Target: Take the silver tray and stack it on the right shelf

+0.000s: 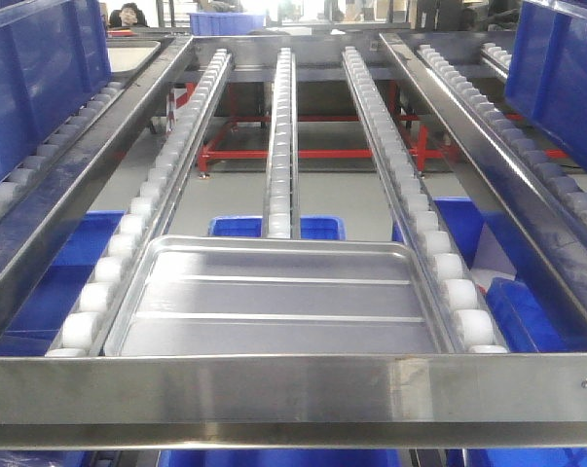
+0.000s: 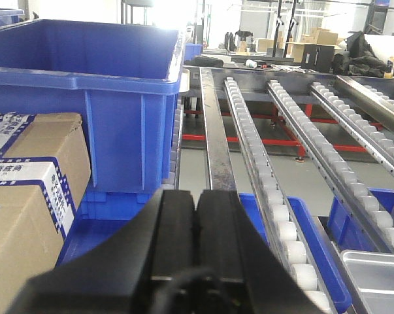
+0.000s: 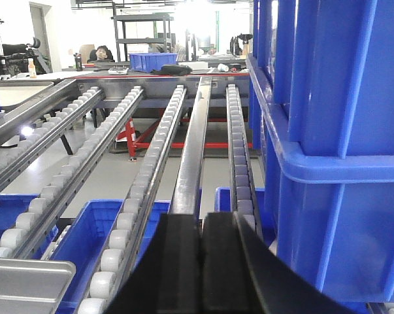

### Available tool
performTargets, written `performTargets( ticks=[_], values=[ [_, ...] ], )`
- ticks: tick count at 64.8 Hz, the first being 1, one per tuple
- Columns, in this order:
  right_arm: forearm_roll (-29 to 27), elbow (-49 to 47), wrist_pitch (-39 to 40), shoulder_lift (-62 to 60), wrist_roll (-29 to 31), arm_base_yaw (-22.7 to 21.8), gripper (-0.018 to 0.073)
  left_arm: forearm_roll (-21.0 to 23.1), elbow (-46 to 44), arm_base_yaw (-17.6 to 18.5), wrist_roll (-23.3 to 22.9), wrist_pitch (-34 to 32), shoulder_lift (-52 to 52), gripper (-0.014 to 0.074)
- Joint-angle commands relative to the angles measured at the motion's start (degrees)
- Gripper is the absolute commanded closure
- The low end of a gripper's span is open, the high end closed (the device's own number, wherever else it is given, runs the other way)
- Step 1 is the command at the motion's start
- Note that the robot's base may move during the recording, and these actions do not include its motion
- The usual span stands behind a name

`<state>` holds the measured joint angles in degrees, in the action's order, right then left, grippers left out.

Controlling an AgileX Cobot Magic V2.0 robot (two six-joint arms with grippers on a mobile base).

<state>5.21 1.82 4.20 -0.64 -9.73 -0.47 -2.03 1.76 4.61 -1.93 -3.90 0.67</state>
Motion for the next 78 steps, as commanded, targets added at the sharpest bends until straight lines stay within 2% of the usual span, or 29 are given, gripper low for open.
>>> performTargets(
  ticks=[1, 34, 41, 54, 64, 78],
  values=[
    [0.52, -0.12, 5.24, -1.02, 0.15, 0.0, 0.051, 0.45, 1.48, -0.05, 0.06, -5.35, 0.57, 0.0689],
    [0.52, -0.12, 5.24, -1.02, 0.15, 0.0, 0.051, 0.45, 1.38, -0.05, 0.06, -5.46, 0.57, 0.0689],
    [0.52, -0.12, 5.24, -1.02, 0.15, 0.0, 0.051, 0.45, -1.0, -0.05, 0.06, -4.93, 0.57, 0.0689],
    [0.52, -0.12, 5.24, -1.02, 0.15, 0.0, 0.051, 0.34, -13.59, -0.05, 0.06, 9.65, -3.72, 0.0689],
    [0.52, -0.12, 5.24, -1.02, 0.15, 0.0, 0.051, 0.34, -23.39, -0.05, 0.06, 15.3, -12.33, 0.0689],
    [0.52, -0.12, 5.24, -1.02, 0.15, 0.0, 0.051, 0.34, -35.64, -0.05, 0.06, 30.17, -25.22, 0.0689]
  ],
)
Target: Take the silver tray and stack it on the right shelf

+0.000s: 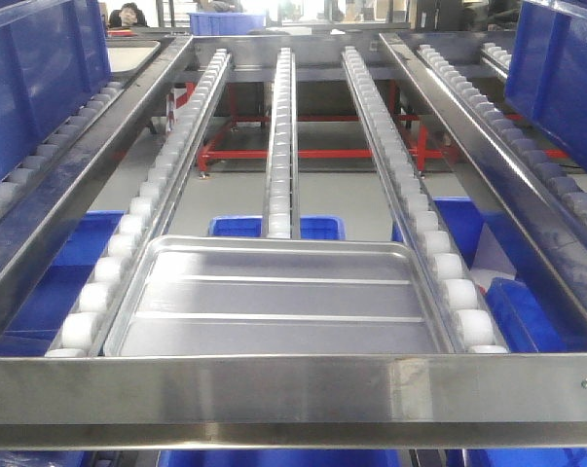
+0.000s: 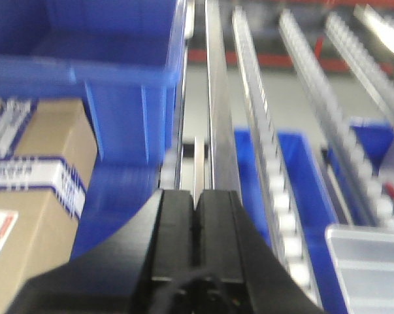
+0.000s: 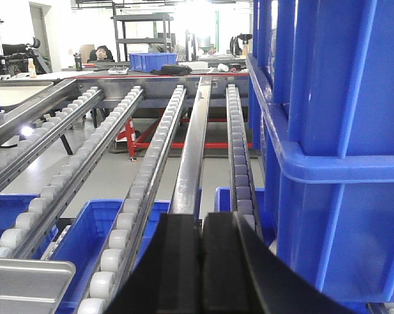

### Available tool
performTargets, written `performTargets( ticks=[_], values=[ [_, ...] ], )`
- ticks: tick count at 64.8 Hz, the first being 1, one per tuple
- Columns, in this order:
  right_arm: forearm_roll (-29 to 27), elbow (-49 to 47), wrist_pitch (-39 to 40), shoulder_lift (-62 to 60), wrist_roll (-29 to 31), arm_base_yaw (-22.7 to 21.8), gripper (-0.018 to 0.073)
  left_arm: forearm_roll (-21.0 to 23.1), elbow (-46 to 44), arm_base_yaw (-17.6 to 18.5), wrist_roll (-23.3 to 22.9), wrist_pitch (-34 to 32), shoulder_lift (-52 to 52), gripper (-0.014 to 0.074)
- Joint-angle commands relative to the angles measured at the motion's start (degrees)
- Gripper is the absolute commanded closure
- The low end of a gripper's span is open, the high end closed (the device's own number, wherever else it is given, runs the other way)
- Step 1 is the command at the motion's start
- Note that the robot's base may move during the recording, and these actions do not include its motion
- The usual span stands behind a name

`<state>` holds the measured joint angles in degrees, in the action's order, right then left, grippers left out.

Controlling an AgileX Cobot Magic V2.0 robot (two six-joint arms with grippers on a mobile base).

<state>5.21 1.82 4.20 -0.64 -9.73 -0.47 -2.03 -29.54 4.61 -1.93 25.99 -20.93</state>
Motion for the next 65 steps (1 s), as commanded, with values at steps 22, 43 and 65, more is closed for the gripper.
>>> performTargets(
  ticks=[22, 43, 65],
  values=[
    [0.52, -0.41, 18.43, -1.02, 0.2, -0.01, 0.051, 5.06, -5.29, -0.05, 0.06, 2.01, -8.7, 0.0689],
    [-0.12, -18.44, -23.07, 11.99, -4.23, 0.19, 0.051, 7.39, -10.3, -0.05, 0.06, 8.9, -11.84, 0.0686],
    [-1.96, -36.31, -52.17, 45.62, -4.08, 0.19, 0.051, 6.54, -20.96, -0.05, 0.16, 32.73, -27.32, 0.0687]
  ],
)
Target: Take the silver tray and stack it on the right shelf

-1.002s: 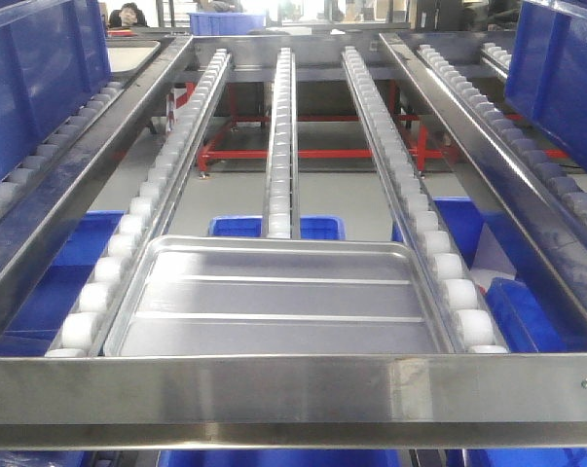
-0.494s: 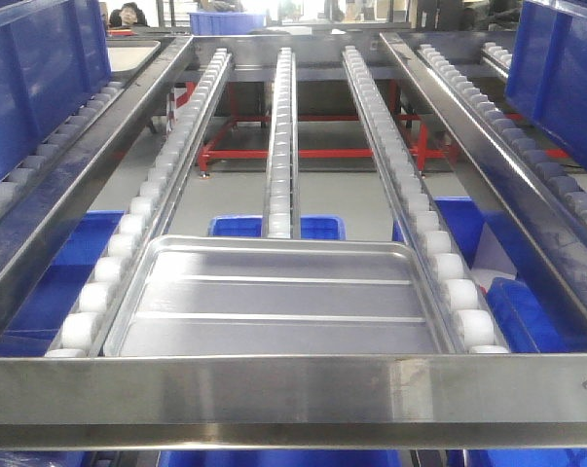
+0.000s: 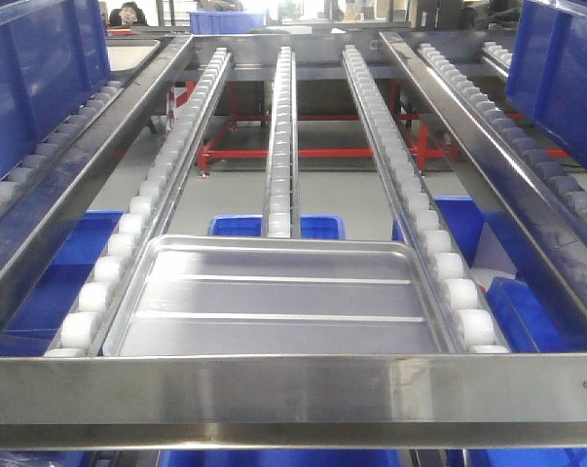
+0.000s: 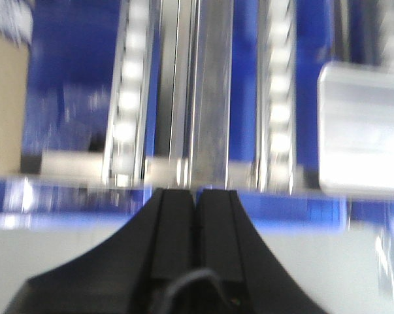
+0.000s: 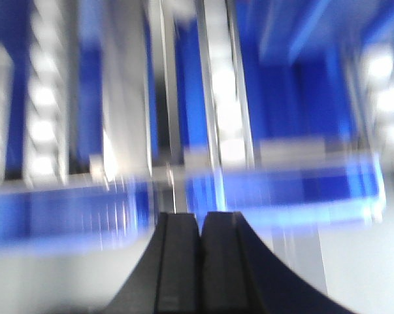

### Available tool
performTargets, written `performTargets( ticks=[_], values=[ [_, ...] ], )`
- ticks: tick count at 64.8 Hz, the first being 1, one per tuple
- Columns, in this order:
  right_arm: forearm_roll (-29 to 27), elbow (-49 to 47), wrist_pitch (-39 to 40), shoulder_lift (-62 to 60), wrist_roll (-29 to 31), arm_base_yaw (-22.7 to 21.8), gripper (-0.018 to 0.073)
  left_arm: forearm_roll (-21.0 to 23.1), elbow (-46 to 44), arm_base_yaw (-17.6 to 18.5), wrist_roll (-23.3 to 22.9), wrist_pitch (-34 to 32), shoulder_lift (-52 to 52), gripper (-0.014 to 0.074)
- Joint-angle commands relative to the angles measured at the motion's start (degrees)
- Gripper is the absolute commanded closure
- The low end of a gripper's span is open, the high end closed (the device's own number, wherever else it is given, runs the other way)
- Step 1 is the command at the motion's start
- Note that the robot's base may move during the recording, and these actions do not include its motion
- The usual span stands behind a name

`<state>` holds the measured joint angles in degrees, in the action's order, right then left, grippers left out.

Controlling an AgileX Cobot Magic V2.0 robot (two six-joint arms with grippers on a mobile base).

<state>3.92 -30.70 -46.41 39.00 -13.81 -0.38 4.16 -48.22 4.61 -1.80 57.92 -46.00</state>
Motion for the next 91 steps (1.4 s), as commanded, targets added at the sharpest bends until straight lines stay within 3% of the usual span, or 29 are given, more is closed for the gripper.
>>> performTargets(
  ticks=[1, 10, 15, 18, 22, 27, 31, 34, 41, 48, 60, 91],
  values=[
    [-0.84, -4.12, -1.95, 6.88, 0.0, 0.1, 0.051, 0.47, -2.27, -0.05, 0.03, 0.99, -2.67, 0.0687],
    [-6.86, -4.91, 2.15, 15.48, 0.0, 0.1, 0.051, 3.14, -2.27, -0.05, 0.8, 1.57, -7.5, 0.0687],
    [-11.58, -5.81, 2.9, 20.24, 0.32, 0.27, 0.051, 8.93, -2.27, 0.07, 5.33, -0.14, -9.87, 0.0687],
    [-12.57, -6.71, 3.42, 23.35, 0.44, 1.62, 0.0508, 13.32, -2.27, 1.3, 6.73, -2.61, -11.48, 0.0687],
    [-12.52, -7.5, 6.2, 26.08, 0.15, 4.76, 0.0501, 14.26, -2.27, 4.2, 6.41, -6.22, -13.16, 0.0687],
    [-10.77, -8.52, 10.6, 28.44, -4.0, 9.03, 0.0499, 10.92, -2.27, 9.07, -0.13, -10.15, -15.34, 0.0687],
    [-6.7, -9.54, 12.39, 30.43, -10.32, 12.65, 0.0499, 4.81, -2.27, 13.21, -7.13, -12.24, -17.33, 0.0687],
    [-1.08, -10.53, 12.98, 32.14, -17.12, 15.66, 0.0499, -0.81, -2.27, 16.99, -14.34, -14.01, -18.75, 0.0687],
    [9.47, -13.03, 12.57, 35.67, -27.98, 21.02, 0.0499, -8.87, -2.27, 24.57, -25.07, -16.15, -21.56, 0.0687],
    [11.1, -17.44, 13.66, 39.44, -29.78, 25.06, 0.0499, -14.99, -2.27, 31.44, -33.92, -17.65, -26.36, 0.0687],
    [10.98, -24.43, 14.4, 45.79, -29.72, 27.63, 0.0499, -12.83, -5.67, 34.38, -34.39, -23.1, -34.36, 0.0687],
    [10.45, -29.11, 16.25, 54.54, -27.9, 28.1, 0.0501, -15.18, -14.29, 34.7, -34.39, -21.6, -47.15, 0.0687]
  ],
)
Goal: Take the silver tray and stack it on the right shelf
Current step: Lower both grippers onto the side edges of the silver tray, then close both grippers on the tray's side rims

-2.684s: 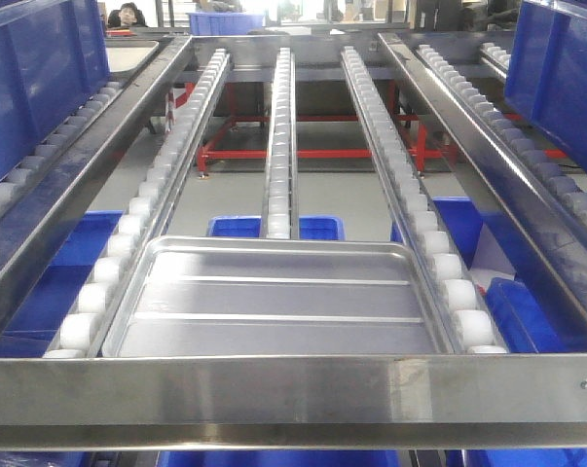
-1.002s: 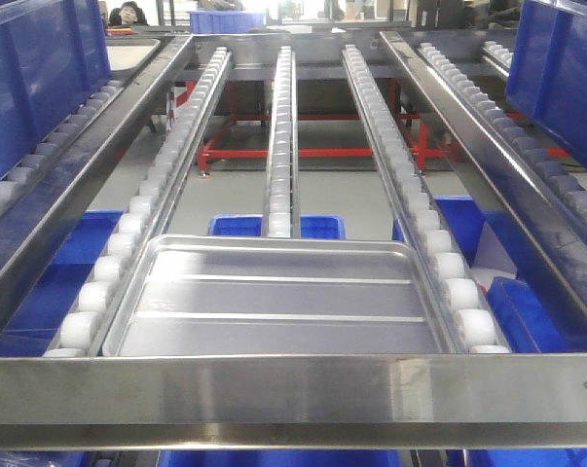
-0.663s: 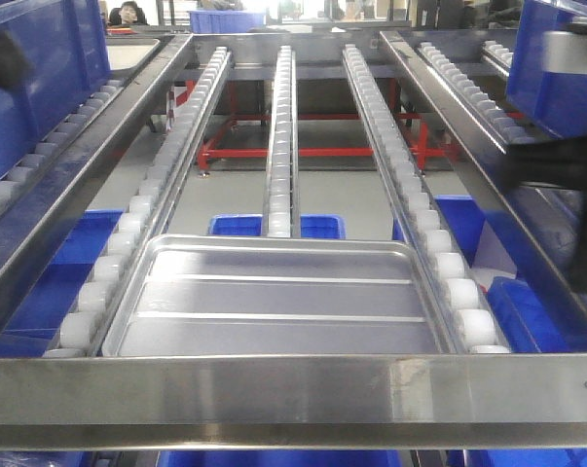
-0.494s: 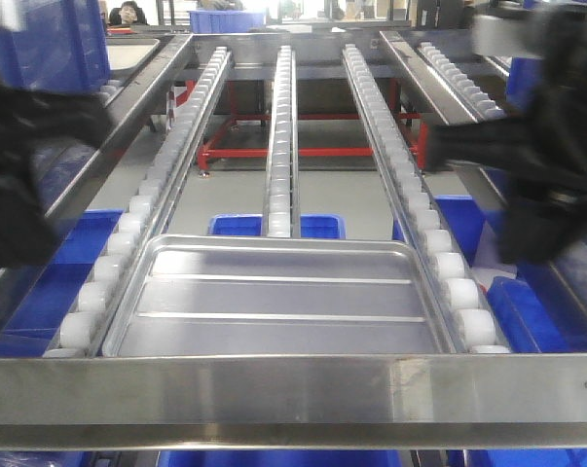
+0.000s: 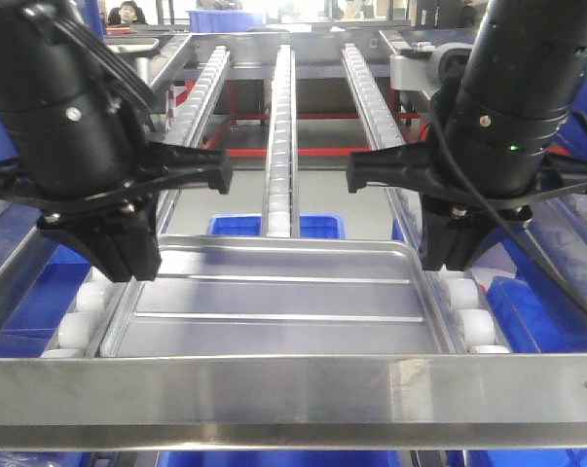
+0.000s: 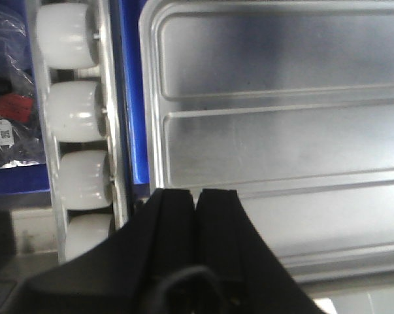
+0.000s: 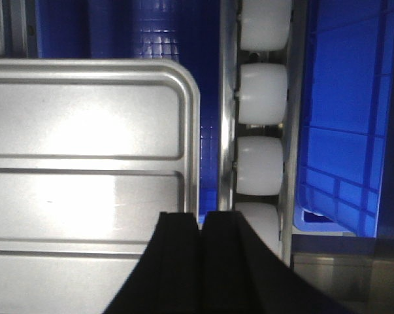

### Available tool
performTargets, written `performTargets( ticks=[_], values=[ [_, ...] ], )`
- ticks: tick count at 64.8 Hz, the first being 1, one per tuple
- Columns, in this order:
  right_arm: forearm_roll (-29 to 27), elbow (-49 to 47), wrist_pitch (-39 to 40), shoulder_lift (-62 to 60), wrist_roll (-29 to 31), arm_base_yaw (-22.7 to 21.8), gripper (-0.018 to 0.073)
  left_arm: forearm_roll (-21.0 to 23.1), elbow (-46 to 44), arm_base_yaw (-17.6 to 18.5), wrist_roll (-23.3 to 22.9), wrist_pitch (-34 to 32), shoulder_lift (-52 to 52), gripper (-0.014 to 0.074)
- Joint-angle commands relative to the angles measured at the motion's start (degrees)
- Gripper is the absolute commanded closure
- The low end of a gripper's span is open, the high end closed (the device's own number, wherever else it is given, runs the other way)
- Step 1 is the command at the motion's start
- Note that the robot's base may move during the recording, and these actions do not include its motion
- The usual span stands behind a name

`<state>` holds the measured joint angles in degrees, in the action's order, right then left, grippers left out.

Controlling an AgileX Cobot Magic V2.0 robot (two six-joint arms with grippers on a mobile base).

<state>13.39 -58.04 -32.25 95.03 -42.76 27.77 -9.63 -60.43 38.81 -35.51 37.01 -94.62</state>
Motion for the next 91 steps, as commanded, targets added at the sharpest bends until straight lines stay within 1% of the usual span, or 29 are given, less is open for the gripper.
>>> performTargets(
  ticks=[1, 13, 20, 38, 43, 48, 50, 53, 54, 57, 61, 64, 70, 71, 74, 91],
  values=[
    [0.98, -1.77, 2.1, -1.39, 1.05, -0.04, 0.0501, -1.39, -2.09, 0.51, -0.68, -0.69, 1.37, 0.0687],
    [0.98, -1.77, 3.95, -1.32, 1.05, -0.04, 0.0501, -1.66, -2.09, 0.51, -0.68, -0.95, 1.23, 0.0687],
    [0.98, -1.77, 4.54, -1.32, 1.05, -0.04, 0.0501, -3.85, -2.09, 0.51, -0.68, -1.28, 1.23, 0.0687],
    [0.98, -1.77, 4.15, -1.32, 1.05, -0.04, 0.0497, -3.83, -2.09, 0.4, -0.68, -1.17, 1.23, 0.0687],
    [0.98, -1.77, 4.16, -1.32, 1.05, -0.04, 0.0463, -3.83, -2.09, 0.4, -0.68, -1.27, 1.1, 0.0687],
    [0.98, -1.77, 4.16, -1.32, 1.05, -0.04, 0.0373, -3.83, -2.09, 0.4, -0.68, -1.16, 0.86, 0.0683],
    [0.98, -1.77, 4.21, -1.32, 1.05, -0.04, 0.0334, -3.83, -2.09, 0.4, -0.68, -1.16, 0.88, 0.0669],
    [0.93, -1.77, 4.21, -1.32, 1.05, -0.04, 0.0263, -3.83, -2.09, 0.4, -0.68, -0.92, 0.75, 0.0617],
    [0.93, -1.77, 4.21, -1.32, 1.05, -0.04, 0.0244, -3.83, -2.09, 0.4, -0.68, -0.92, 0.75, 0.0593],
    [0.93, -1.77, 4.21, -1.32, 1.05, -0.04, 0.0186, -3.83, -2.09, 0.4, -0.68, -0.92, 0.75, 0.0471],
    [0.93, -1.77, 4.21, -1.32, 1.05, -0.04, 0.0144, -3.83, -2.09, 0.4, -0.68, -0.92, 0.75, 0.0356],
    [0.93, -1.77, 4.21, -1.32, 1.05, -0.04, 0.0141, -3.83, -2.09, 0.4, -0.68, -0.92, 0.75, 0.03],
    [0.93, -1.77, 4.21, -1.26, 1.05, -0.04, 0.0145, -3.83, -2.09, 0.4, -1.35, -1.03, 0.52, 0.0302],
    [0.93, -1.77, 4.21, -1.2, 1.05, -0.04, 0.0145, -3.83, -2.09, 0.4, -1.35, -1.56, -0.21, 0.0322],
    [0.93, -1.77, 4.5, -1.21, 1.05, -0.04, 0.0145, -3.83, -2.09, 0.4, -1.35, -1.81, -0.74, 0.0329],
    [0.76, -1.77, 5.55, 0.62, 1.05, -0.04, 0.0145, -3.26, -2.09, 0.4, -1.58, -2.07, -3.17, 0.0331]
  ],
)
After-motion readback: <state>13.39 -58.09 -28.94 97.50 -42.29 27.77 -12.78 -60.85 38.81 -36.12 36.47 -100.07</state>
